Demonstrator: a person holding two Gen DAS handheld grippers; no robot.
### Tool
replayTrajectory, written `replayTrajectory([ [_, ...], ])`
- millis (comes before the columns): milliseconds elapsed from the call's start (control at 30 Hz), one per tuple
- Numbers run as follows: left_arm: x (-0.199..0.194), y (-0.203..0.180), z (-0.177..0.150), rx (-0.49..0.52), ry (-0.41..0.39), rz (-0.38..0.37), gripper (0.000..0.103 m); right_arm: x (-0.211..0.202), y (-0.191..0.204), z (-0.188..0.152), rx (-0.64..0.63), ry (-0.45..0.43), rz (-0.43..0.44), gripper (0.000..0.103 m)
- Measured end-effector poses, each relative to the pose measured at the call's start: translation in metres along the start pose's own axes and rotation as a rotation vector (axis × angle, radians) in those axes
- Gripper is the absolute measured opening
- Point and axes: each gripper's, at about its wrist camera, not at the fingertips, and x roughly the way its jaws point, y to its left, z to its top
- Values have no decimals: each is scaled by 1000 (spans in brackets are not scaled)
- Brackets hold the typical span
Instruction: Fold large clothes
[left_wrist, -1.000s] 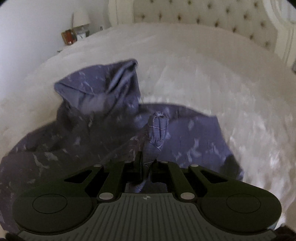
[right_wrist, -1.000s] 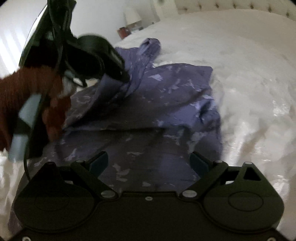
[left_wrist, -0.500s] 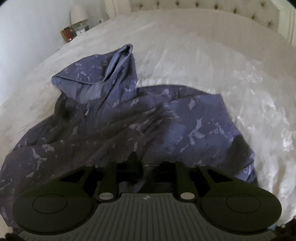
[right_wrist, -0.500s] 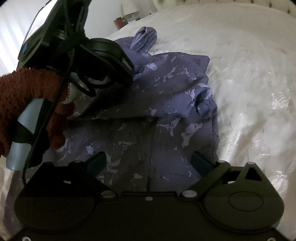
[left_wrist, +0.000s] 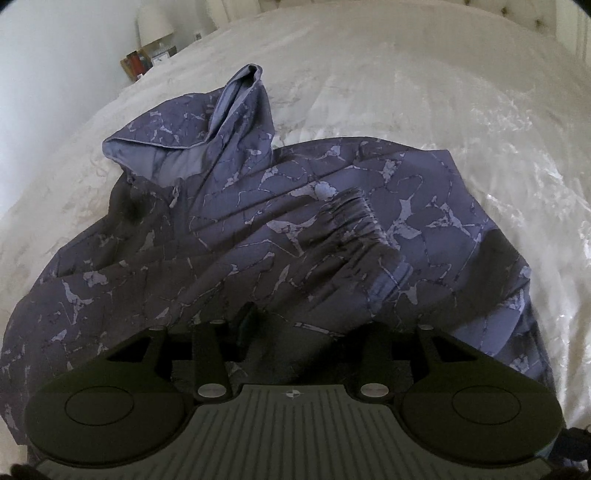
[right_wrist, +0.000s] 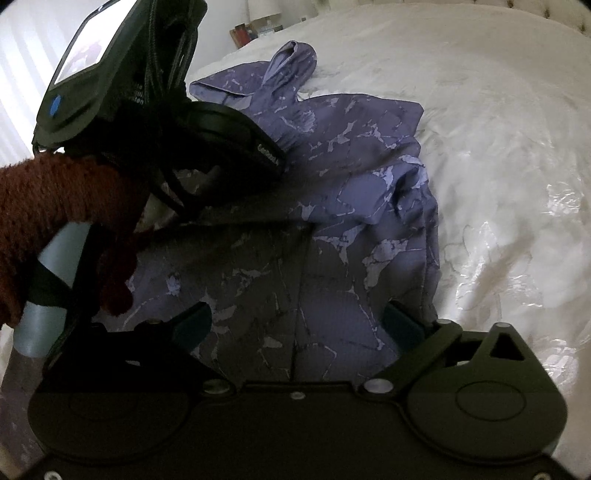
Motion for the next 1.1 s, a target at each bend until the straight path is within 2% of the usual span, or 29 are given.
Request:
replayTrajectory([
  [333,3,-4,-3,26,0,19,47,2,1,0,-16,9,-7,102],
  [600,7,-6,-6,43,3,52,61,5,2,-1,-38,17,-15,102],
  [1100,11,-7,-10,62,1,90,73,7,4,-2,-72,28,-30,102],
])
